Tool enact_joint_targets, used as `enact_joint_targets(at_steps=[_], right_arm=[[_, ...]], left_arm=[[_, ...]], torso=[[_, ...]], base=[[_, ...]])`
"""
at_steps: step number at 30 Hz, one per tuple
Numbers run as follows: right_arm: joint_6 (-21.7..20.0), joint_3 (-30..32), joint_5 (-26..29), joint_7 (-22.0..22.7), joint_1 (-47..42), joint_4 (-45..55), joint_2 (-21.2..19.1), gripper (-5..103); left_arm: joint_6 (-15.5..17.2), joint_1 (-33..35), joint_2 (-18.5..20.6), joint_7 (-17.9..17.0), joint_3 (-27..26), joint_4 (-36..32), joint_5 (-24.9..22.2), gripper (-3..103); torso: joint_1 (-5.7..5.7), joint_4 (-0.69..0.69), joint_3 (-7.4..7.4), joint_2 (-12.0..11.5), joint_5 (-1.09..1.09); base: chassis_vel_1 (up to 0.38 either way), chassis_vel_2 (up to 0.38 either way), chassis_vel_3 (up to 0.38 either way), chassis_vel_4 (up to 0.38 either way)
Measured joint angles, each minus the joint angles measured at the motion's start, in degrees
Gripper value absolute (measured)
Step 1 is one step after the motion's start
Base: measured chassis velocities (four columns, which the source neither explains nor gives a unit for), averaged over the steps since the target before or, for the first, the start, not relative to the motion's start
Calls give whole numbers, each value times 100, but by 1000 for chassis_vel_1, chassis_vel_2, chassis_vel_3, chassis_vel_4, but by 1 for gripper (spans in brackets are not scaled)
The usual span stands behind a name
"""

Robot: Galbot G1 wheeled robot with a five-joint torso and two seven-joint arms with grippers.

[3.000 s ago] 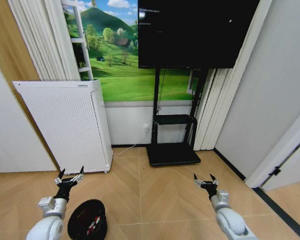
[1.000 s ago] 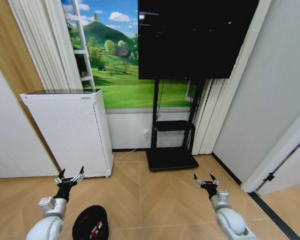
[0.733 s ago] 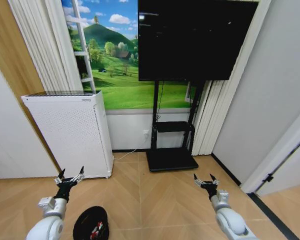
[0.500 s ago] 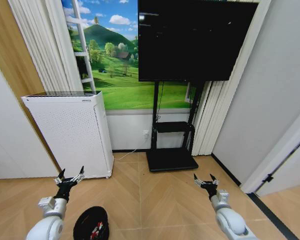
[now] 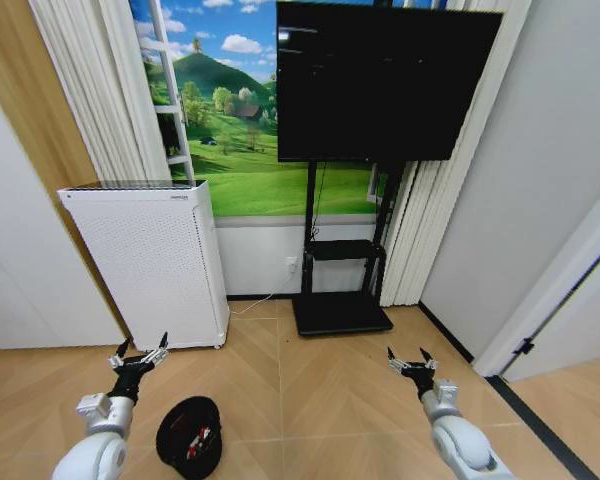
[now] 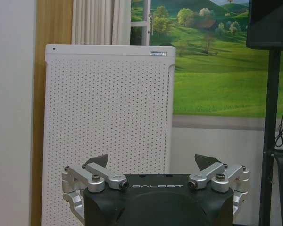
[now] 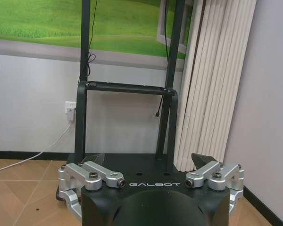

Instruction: Pick up the trash bin and place the garbage on the floor into it.

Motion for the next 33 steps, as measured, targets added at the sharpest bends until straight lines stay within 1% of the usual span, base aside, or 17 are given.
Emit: enact_joint_targets(at_steps=[1,4,10,11,16,18,20,21,22,24,25,26,29,30,31,32,33], right_arm=[[0,0,0,0,0,0,0,100],[0,1,0,1,0,1,0,100],[-1,0,0,0,-1,0,0,100],[0,1,0,0,0,1,-1,100],[1,0,0,1,0,1,-1,100],[0,-1,0,0,-2,1,0,100],[1,1,0,1,0,2,0,100],[0,0,0,0,0,1,0,100],[0,0,0,0,-1,1,0,100],[0,0,0,1,0,1,0,100],[0,-1,0,0,-1,1,0,100],[0,0,0,0,-1,-1,0,100],[1,0,0,1,0,1,0,100],[0,0,0,0,0,0,0,100],[0,-1,0,0,-1,-1,1,100],[1,1,0,1,1,0,0,100],[1,1,0,1,1,0,0,100]], left_arm=[[0,0,0,2,1,-1,0,100],[0,0,0,2,1,-1,0,100],[-1,-1,0,-3,-1,-2,0,100],[-1,0,0,0,0,-2,0,100],[-1,0,-1,-2,-1,-2,0,100],[-1,0,0,-2,-1,-2,1,100],[-1,-1,0,-1,0,-1,0,100],[-2,-1,0,2,0,-3,1,100],[-1,0,-1,0,1,-1,0,100],[-1,1,0,-1,0,1,1,100],[-2,-1,0,3,0,-2,0,100],[-2,0,0,0,1,-1,0,100],[-1,1,-1,-2,1,2,0,100],[-1,-1,0,4,1,-2,0,100],[-2,-2,0,2,-1,-2,1,100],[-2,0,0,0,1,0,0,100],[-2,0,0,0,1,0,0,100]], torso=[[-1,-5,-2,-3,6],[-4,-3,-5,-7,-3],[-5,-3,-9,-15,5],[-6,-2,-10,-14,-4],[-8,-2,-12,-18,9],[-9,-4,-13,-19,6],[-9,-2,-14,-20,-8],[-11,-4,-15,-22,13],[-10,-4,-15,-24,-4],[-12,0,-17,-25,-1],[-10,-4,-16,-27,15],[-11,-3,-17,-28,1],[-11,0,-17,-28,-9],[-11,-4,-18,-29,12],[-11,-4,-18,-30,17],[-11,-3,-18,-29,-6],[-11,-3,-18,-29,-6]], base=[[262,-239,-273,240],[269,-269,-270,262],[314,-329,-301,313],[368,-375,-333,365],[377,-365,-377,364],[362,-391,-342,377],[389,-349,-342,361],[345,-374,-388,352],[336,-362,-350,352],[336,-327,-322,334],[353,-327,-344,347],[332,-348,-344,343],[345,-361,-354,343],[352,-339,-359,340],[360,-339,-359,361],[342,-377,-335,361],[342,-377,-335,361]])
